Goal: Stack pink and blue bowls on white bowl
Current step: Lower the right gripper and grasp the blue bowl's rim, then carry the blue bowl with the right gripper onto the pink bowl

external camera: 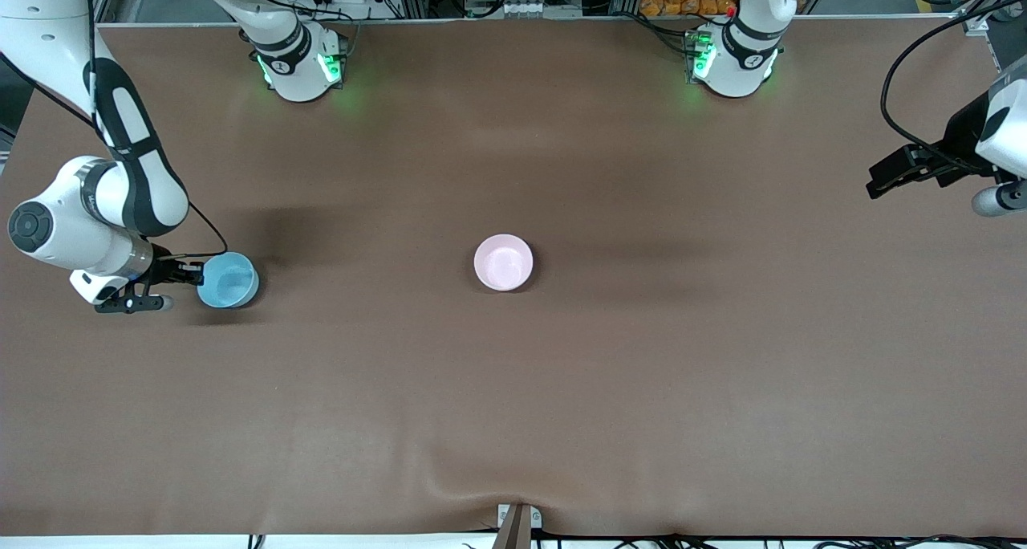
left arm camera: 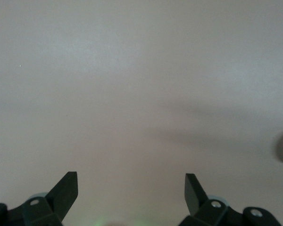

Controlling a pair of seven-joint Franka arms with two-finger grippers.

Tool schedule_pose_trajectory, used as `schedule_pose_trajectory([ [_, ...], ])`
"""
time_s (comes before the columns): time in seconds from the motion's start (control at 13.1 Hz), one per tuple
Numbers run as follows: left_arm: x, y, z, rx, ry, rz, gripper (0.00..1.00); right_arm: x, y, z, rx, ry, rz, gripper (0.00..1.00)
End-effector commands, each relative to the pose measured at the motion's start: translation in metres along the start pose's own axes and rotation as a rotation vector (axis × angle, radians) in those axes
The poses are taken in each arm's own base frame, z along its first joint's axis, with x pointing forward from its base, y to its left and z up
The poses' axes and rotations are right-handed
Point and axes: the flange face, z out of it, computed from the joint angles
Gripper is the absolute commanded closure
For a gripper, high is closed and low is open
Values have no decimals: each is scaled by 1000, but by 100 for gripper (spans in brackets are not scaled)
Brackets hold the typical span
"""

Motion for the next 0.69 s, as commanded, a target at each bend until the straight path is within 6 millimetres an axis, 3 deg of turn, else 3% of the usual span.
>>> schedule_pose_trajectory([
  [0.0, -5, -8, 4, -16, -10, 3, 0, -1, 1, -2, 14, 8, -5, 100],
  [0.46, -4, -8, 12, -15, -15, 1, 0, 17, -29, -49, 204, -104, 92, 100],
  [0.61, -4, -8, 13, -15, -16, 1, 0, 24, -58, -66, 199, -113, 114, 100],
])
